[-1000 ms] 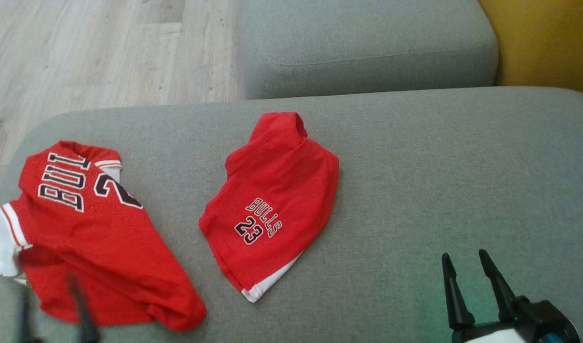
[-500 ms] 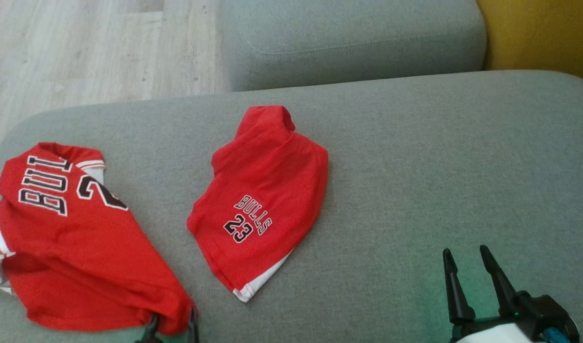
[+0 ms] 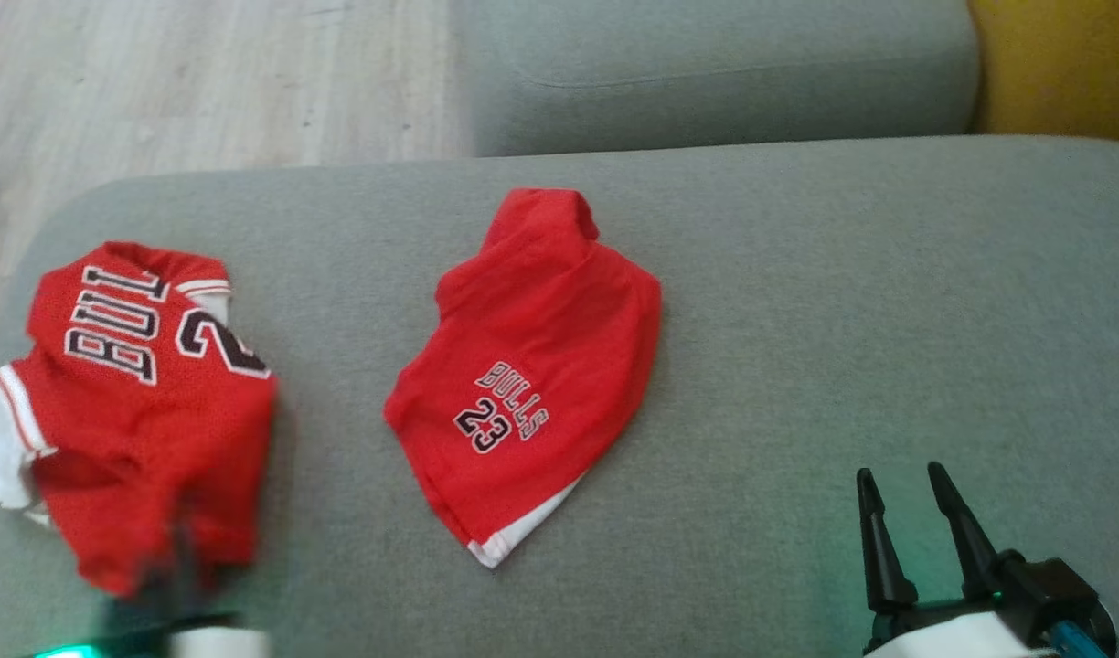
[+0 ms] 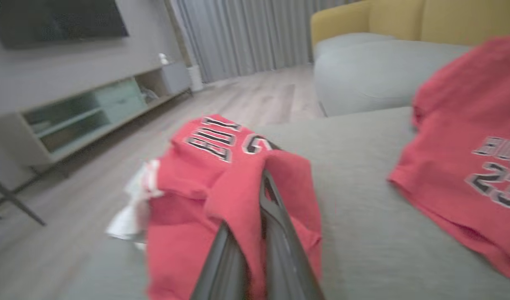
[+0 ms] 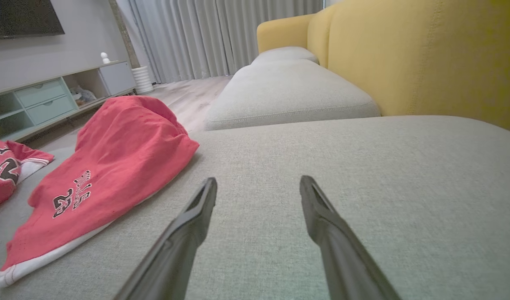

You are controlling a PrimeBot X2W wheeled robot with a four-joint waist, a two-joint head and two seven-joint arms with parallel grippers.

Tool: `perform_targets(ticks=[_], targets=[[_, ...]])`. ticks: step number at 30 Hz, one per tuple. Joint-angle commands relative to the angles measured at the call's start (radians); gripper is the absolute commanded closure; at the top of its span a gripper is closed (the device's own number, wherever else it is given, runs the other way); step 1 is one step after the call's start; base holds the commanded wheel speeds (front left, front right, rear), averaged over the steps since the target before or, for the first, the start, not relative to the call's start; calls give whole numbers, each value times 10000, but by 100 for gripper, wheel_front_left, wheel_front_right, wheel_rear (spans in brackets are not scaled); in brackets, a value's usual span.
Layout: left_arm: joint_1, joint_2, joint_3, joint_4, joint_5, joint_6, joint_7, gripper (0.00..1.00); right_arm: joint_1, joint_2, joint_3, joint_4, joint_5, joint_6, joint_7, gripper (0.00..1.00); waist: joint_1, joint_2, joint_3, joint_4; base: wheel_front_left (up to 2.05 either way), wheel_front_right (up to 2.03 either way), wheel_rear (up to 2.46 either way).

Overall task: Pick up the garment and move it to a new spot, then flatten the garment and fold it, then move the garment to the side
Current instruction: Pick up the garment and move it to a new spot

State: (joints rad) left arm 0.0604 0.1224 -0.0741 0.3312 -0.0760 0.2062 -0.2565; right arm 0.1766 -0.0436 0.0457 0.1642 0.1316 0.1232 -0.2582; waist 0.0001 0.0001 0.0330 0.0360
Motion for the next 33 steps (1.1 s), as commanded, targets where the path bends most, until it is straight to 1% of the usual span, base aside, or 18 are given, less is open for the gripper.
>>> perform_targets(ticks=[1, 3, 6, 8, 11, 12, 14, 15, 18, 19, 20, 21, 23, 25, 28, 31, 32, 33], targets=[[109, 770, 955, -872, 168, 329, -53, 100, -237, -66, 226, -267, 15, 75, -36, 0, -1, -1, -87, 225, 0, 0, 0], [310, 1507, 1609, -1401, 287, 523, -53, 100, -263, -66, 277, -286, 30, 75, -36, 0, -1, -1, -82, 343, 0, 0, 0], [380, 2424, 2239, -1887, 425, 557, -53, 100, -344, -66, 362, -327, 22, 75, -36, 0, -1, -1, -17, 512, 0, 0, 0], [282, 2790, 2597, -1796, 247, 477, -23, 100, -415, -66, 447, -331, -34, 75, -36, 0, -1, -1, 24, 547, 0, 0, 0], [204, 3085, 2714, -999, -2, 171, 404, 100, -534, -66, 545, -323, -55, 75, -36, 0, -1, -1, 54, 475, 0, 0, 0], [190, 3053, 2671, -768, -90, 77, 502, 0, -573, -66, 562, -328, -57, 75, -36, 0, -1, -1, 55, 430, 0, 0, 0], [226, 2682, 2561, -405, -553, -230, 775, 0, -590, -66, 510, -352, -38, 75, -36, 0, -1, -1, 31, 354, 0, 0, 0], [280, 2492, 2547, -296, -740, -282, 889, 0, -565, -66, 478, -363, -22, 75, -36, 0, -1, -1, 4, 326, 0, 0, 0], [517, 2071, 2591, -325, -718, 253, 970, 0, -423, -66, 404, -385, 30, 75, -36, 0, -1, -1, -92, 301, 0, 0, 0], [517, 2071, 2591, -325, -718, 253, 970, 0, -423, -66, 404, -385, 30, 75, -36, 0, -1, -1, -92, 301, 0, 0, 0], [541, 1931, 2574, -534, -587, 539, 843, 0, -365, -66, 357, -390, 74, 75, -36, 0, -1, -1, -119, 323, 0, 0, 0], [534, 1809, 2415, -820, -353, 753, 667, 0, -311, -66, 317, -399, 102, 75, -36, 0, -1, -1, -151, 360, 0, 0, 0], [398, 1455, 2042, -1442, -54, 1007, 347, 0, -262, -66, 323, -408, 137, 75, -36, 0, -1, -1, -175, 368, 0, 0, 0], [201, 1093, 1449, -1992, 290, 1069, 136, 0, -309, -66, 384, -404, 181, 75, -36, 0, -1, -1, -196, 325, 0, 0, 0], [-153, 513, 480, -2520, 487, 769, -26, 0, -485, -66, 455, -420, 216, 75, -36, 0, -1, -1, -240, 144, 0, 0, 0], [-347, 243, -332, -2881, 673, 331, -46, 0, -625, -66, 546, -435, 236, 75, -36, 0, -1, -1, -314, -147, 0, 0, 0], [-237, 21, -804, -2966, 649, 88, -48, 0, -639, -66, 568, -450, 249, 75, -36, 0, -1, -1, -388, -313, 0, 0, 0], [-136, -54, -1020, -2917, 637, -31, -49, 0, -625, -66, 575, -454, 247, 75, -36, 0, -1, -1, -424, -393, 0, 0, 0]])
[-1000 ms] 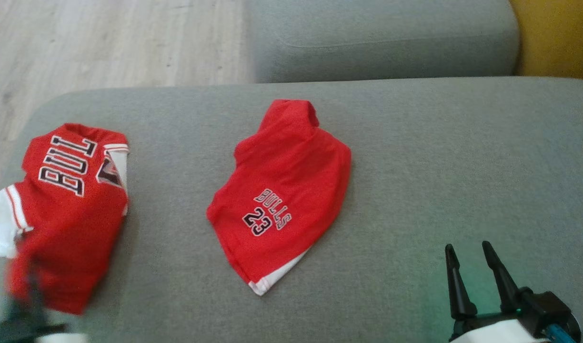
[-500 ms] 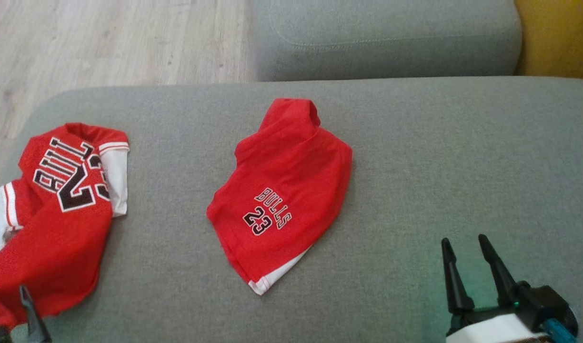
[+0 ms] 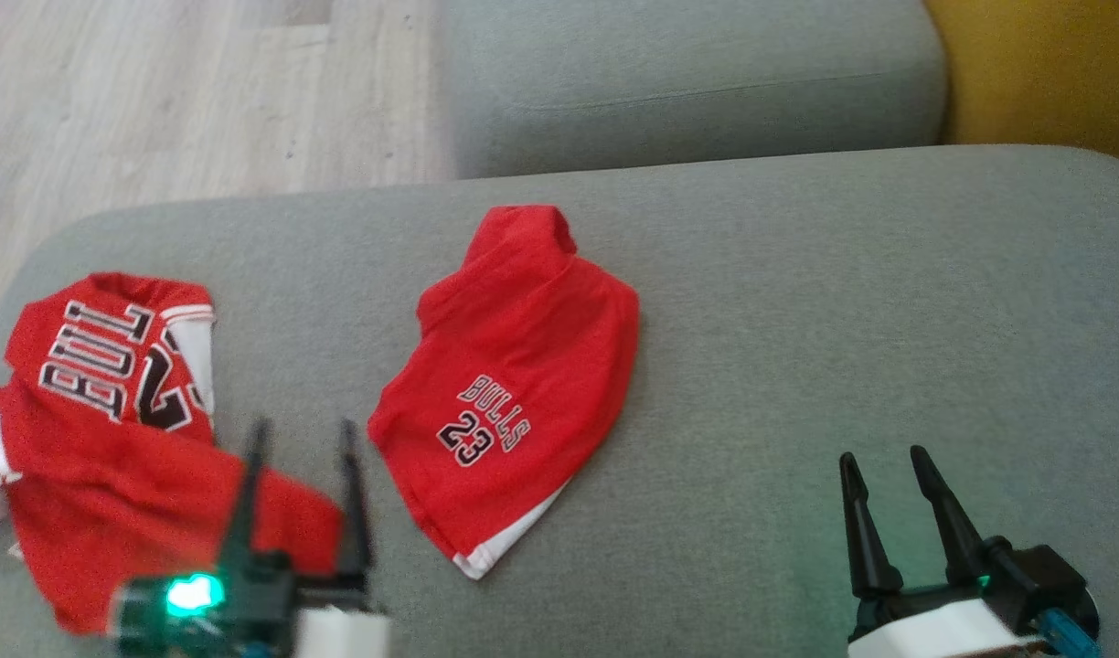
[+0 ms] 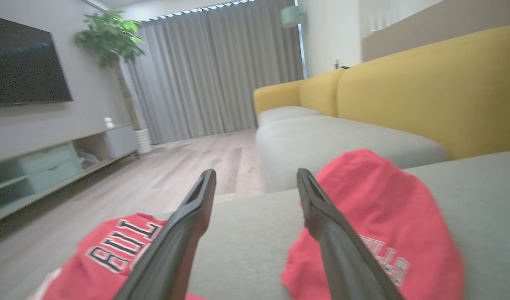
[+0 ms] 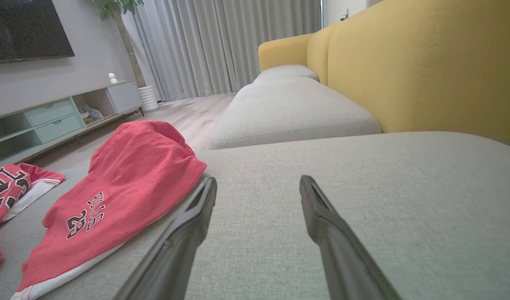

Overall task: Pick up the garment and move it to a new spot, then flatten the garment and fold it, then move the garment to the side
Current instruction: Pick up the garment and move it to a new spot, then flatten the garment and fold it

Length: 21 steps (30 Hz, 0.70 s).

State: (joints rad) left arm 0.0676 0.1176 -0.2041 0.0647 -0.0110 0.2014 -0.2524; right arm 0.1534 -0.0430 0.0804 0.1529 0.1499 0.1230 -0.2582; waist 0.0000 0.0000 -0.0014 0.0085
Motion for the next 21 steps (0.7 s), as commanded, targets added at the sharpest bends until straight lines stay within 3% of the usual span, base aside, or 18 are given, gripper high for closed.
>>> perform_targets(ticks=[1, 7, 21], targets=[[-105, -65, 100, -162, -6, -57, -90, 0, -371, -72, 231, -342, 55, 77, -36, 0, 0, 0, -119, -196, 0, 0, 0], [523, -285, -441, 503, -297, -499, -91, 0, -110, -72, 188, -343, -19, 77, -36, 0, 0, 0, -343, -582, 0, 0, 0], [1042, -446, -480, 786, -274, -570, -92, 0, 230, -72, 104, -377, -214, 77, -36, 0, 0, 0, -609, -739, 0, 0, 0]])
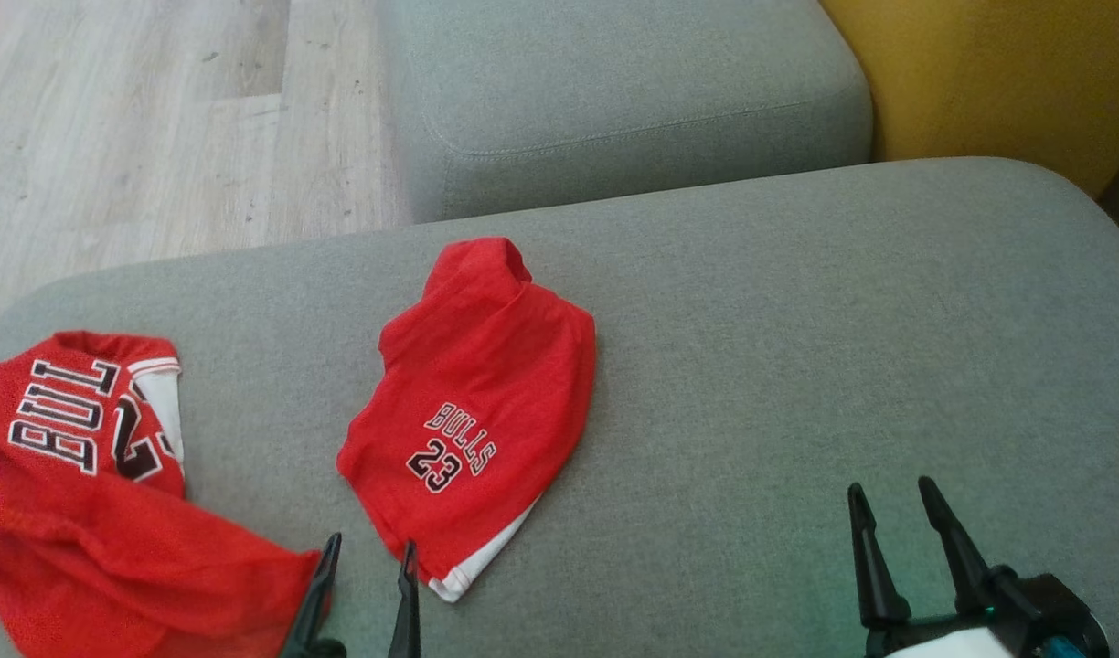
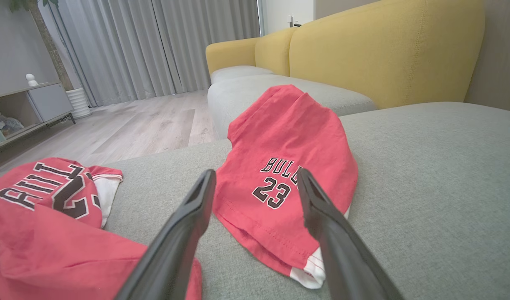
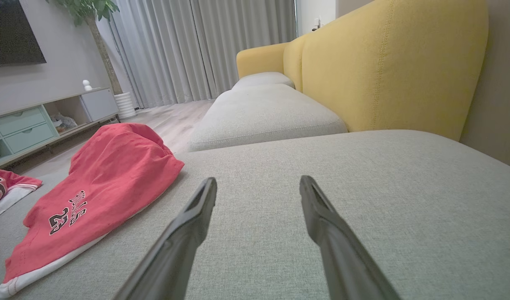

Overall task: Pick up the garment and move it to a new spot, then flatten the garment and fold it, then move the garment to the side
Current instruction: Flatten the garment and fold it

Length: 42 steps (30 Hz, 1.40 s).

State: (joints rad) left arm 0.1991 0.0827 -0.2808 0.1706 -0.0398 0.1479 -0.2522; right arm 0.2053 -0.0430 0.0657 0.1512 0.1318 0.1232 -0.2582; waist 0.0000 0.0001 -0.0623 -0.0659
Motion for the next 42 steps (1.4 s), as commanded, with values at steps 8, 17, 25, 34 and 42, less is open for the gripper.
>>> perform_targets(ticks=[8, 17, 25, 34, 42], targets=[[-264, -170, 330, -319, 45, 58, -95, 0, -250, -72, 303, -388, -42, 75, -36, 0, 0, -1, 5, 72, 0, 0, 0], [-259, -206, 372, -314, 84, 83, -95, 0, -256, -72, 316, -364, -17, 75, -36, 0, 0, -1, 27, 107, 0, 0, 0], [-758, -249, 40, 1762, -26, -305, -95, 0, -437, -72, 451, -360, -19, 75, -36, 0, 0, -1, 356, -127, 0, 0, 0], [-2097, -316, -326, 4154, -831, -886, -95, 0, -650, -72, 618, -213, -273, 75, -36, 0, 0, -1, 684, -968, 0, 0, 0], [-2954, -323, -791, 4828, -1427, -989, -95, 100, -740, -72, 581, -249, -247, 75, -36, 0, 0, -1, 974, -1499, 0, 0, 0]])
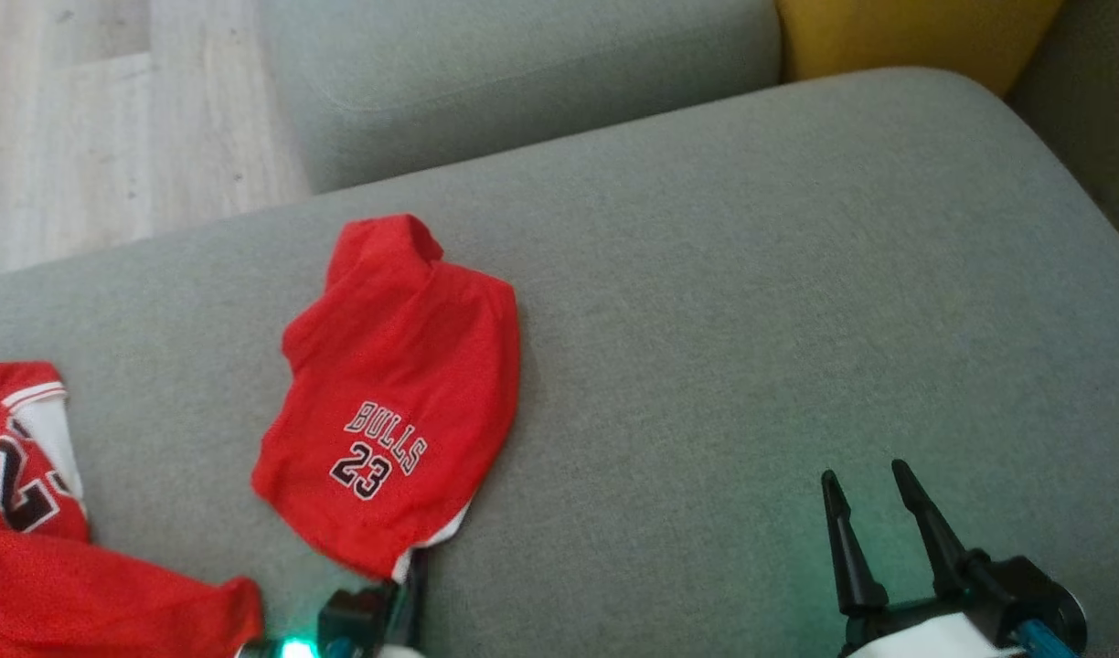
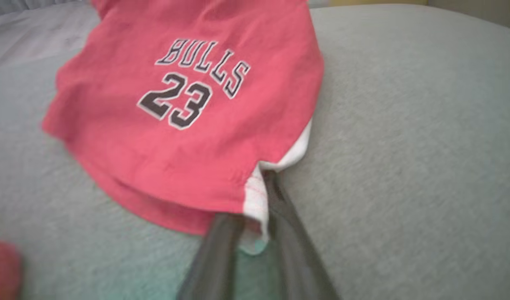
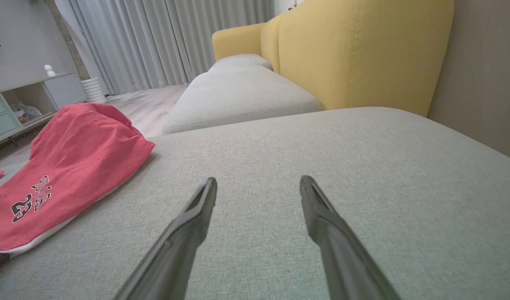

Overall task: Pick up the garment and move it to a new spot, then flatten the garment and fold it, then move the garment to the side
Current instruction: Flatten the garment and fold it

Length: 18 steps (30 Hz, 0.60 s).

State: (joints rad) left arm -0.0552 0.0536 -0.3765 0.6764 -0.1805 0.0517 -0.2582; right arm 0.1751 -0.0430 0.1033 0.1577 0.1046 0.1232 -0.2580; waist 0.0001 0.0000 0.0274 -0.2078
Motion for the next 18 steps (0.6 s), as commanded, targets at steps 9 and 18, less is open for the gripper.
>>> perform_targets(ticks=[9, 18], targets=[[-1547, 67, 907, -3633, 271, -50, -36, 100, -419, -72, 130, -277, 90, 75, -38, 0, -1, 0, 36, -87, 0, 0, 0], [-4604, 1228, 1839, -5904, 802, -621, -36, 100, -346, -72, 380, -196, 142, 75, -38, 0, -1, 0, -327, -79, 0, 0, 0]])
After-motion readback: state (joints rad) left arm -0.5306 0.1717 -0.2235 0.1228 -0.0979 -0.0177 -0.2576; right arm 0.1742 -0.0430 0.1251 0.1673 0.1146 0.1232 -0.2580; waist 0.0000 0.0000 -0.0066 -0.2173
